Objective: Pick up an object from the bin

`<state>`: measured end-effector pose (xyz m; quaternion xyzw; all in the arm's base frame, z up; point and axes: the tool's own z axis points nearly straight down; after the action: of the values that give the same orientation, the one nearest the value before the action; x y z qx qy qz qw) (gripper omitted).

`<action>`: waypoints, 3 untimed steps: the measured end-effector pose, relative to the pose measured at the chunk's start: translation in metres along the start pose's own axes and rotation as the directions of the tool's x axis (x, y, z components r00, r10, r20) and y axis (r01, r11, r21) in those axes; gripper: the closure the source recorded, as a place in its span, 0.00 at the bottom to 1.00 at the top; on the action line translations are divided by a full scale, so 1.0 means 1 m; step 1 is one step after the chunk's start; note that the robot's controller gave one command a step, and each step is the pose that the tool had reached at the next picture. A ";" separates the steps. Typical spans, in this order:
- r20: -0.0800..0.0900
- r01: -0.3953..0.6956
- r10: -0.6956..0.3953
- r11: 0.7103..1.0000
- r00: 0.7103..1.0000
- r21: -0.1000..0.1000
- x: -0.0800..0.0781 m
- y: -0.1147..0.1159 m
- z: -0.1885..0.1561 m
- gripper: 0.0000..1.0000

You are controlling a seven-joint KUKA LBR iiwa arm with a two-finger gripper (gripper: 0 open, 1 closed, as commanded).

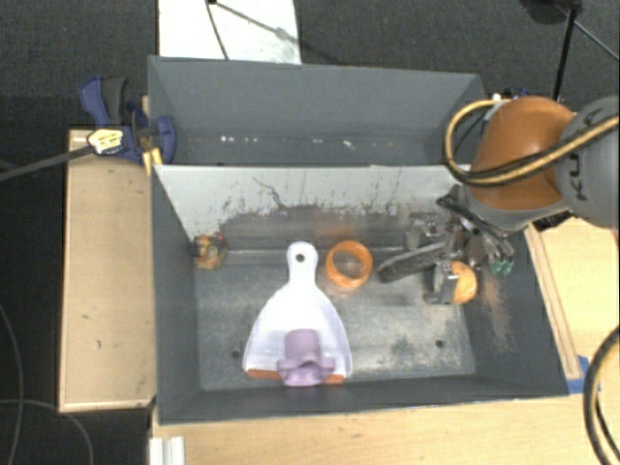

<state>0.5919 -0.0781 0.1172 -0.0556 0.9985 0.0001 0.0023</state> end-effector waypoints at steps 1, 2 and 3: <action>0.000 -0.001 0.001 1.000 1.000 0.000 0.000 0.000 0.000 0.00; 0.003 0.020 -0.020 1.000 1.000 -0.003 0.002 -0.032 0.045 1.00; 0.003 0.020 -0.020 1.000 1.000 -0.003 0.002 -0.032 0.045 1.00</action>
Offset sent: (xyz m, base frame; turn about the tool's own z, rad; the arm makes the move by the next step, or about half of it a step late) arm -0.0010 -0.0344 -0.0472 -0.0205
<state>0.5932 -0.1097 0.0719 -0.0654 0.9979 0.0018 0.0037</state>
